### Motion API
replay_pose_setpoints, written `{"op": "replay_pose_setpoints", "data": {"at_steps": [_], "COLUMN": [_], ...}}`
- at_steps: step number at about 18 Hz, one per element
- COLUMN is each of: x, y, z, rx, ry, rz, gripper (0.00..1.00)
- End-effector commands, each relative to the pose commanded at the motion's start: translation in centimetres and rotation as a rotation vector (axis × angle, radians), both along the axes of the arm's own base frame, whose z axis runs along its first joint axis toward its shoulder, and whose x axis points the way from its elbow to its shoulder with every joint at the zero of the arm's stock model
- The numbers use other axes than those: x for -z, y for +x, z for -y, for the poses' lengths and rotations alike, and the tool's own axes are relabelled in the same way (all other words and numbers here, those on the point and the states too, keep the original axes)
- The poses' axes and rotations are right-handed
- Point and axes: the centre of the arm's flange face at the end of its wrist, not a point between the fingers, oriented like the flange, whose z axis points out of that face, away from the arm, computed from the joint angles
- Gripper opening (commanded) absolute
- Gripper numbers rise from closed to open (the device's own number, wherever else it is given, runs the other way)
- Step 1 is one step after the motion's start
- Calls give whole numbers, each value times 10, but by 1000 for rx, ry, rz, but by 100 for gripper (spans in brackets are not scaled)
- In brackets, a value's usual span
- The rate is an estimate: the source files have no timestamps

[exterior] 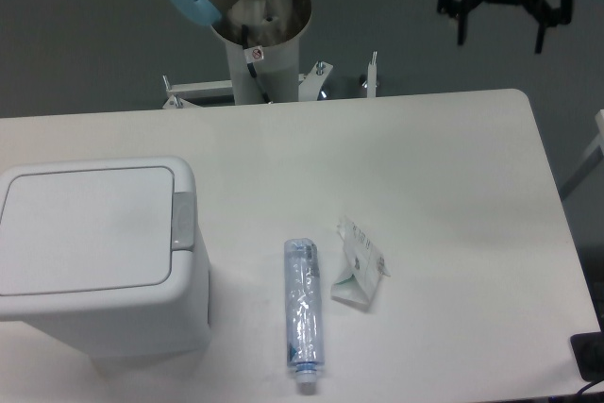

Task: Open the trash can
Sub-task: 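Move the open gripper down toward the lid edge of the white trash can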

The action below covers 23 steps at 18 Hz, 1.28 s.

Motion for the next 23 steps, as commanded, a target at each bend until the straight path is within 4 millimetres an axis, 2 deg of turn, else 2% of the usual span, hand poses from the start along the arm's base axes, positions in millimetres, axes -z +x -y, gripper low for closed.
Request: {"op": "replay_pose_setpoints", "data": {"at_steps": [2, 3, 6, 9, 11, 17, 23], "x": [2, 4, 7, 0, 6, 35, 51], "y": [24, 34, 53, 76, 102, 133, 143], "z": [-48, -63, -91, -119, -147, -193, -209], "rx": [-85, -97, -145, -225, -200, -187, -176], "ry": [77, 102, 191, 323, 361, 378, 369], "rz": [-2, 9, 91, 193, 271, 432, 443], "gripper": [100, 100, 100, 100, 100, 100, 100]}}
